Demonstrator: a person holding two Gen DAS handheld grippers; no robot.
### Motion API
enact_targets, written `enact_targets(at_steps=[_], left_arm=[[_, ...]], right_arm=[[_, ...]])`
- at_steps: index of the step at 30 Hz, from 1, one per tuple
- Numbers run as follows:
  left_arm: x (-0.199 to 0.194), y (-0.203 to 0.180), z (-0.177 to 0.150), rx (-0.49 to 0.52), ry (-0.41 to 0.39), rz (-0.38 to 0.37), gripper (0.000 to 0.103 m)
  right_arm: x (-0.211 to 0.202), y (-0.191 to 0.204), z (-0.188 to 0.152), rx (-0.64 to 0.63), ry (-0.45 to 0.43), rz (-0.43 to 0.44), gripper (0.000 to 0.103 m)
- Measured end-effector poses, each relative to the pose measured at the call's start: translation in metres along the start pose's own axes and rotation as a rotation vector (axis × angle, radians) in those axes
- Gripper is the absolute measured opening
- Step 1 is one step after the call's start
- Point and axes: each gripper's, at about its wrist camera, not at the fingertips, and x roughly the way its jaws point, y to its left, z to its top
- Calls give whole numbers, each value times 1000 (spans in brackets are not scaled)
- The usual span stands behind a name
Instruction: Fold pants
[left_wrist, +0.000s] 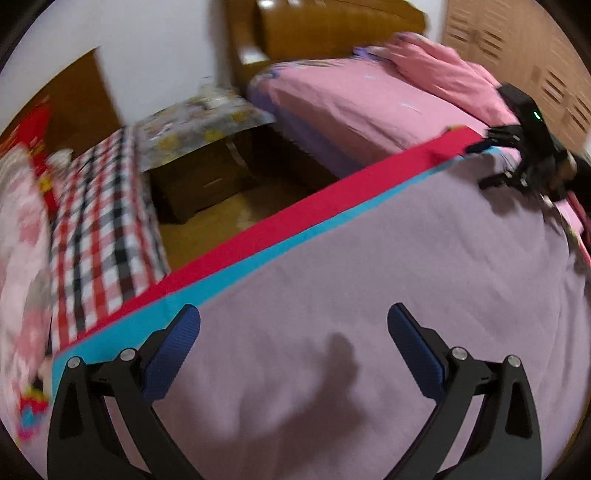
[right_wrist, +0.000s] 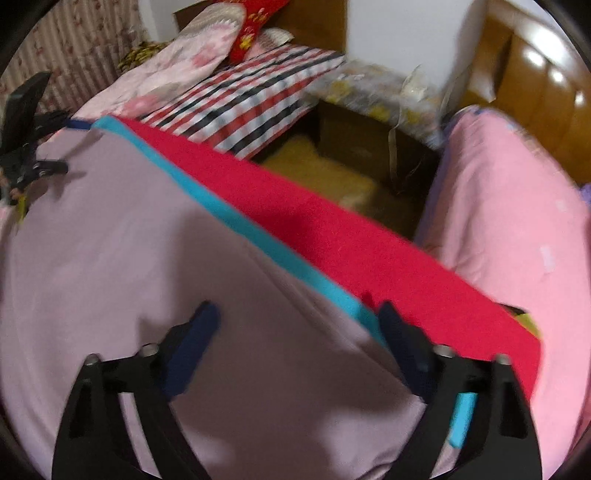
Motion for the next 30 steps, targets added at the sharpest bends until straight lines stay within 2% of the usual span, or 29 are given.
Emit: enact_targets(at_steps=[1, 2, 3, 4, 7, 10, 12, 14, 16, 17, 21, 25, 30], left_arm=[[3, 1, -1, 20, -1, -7, 101], [8, 1, 3, 47, 1, -6, 101], [12, 1, 6, 67, 3, -12, 101], [14, 1, 8, 76, 3, -16, 101], [25, 8, 16, 83, 8, -8, 101], [37, 15, 21, 73, 35, -12, 100], [41, 15, 20, 61, 52, -56, 83], [38, 11, 18, 60, 51, -77, 32], [28, 3, 13, 60, 32, -45, 14], [15, -6, 10, 80, 4, 5, 10], [-40, -34, 0, 123, -80, 106, 8], [-121, -88, -30, 221, -184, 259, 8], [-183, -166, -98, 275, -262, 365, 8]], right_arm=[[-4, 0, -2, -22, -8, 17, 55], [-10, 5, -4, -45, -20, 12, 45], [-20, 11, -8, -77, -48, -38, 20], [-28, 15, -12, -94, -72, -53, 16], [-63, 32, -27, -130, -189, -97, 16], [-83, 53, -40, -152, -247, -154, 15], [-91, 61, -49, -143, -270, -178, 15], [-93, 69, -53, -128, -276, -205, 15], [-90, 78, -54, -116, -267, -240, 15], [-90, 83, -52, -107, -265, -259, 15], [-118, 101, -58, -74, -324, -318, 15], [-160, 137, -83, -87, -388, -347, 15], [-191, 190, -155, -82, -419, -356, 15]])
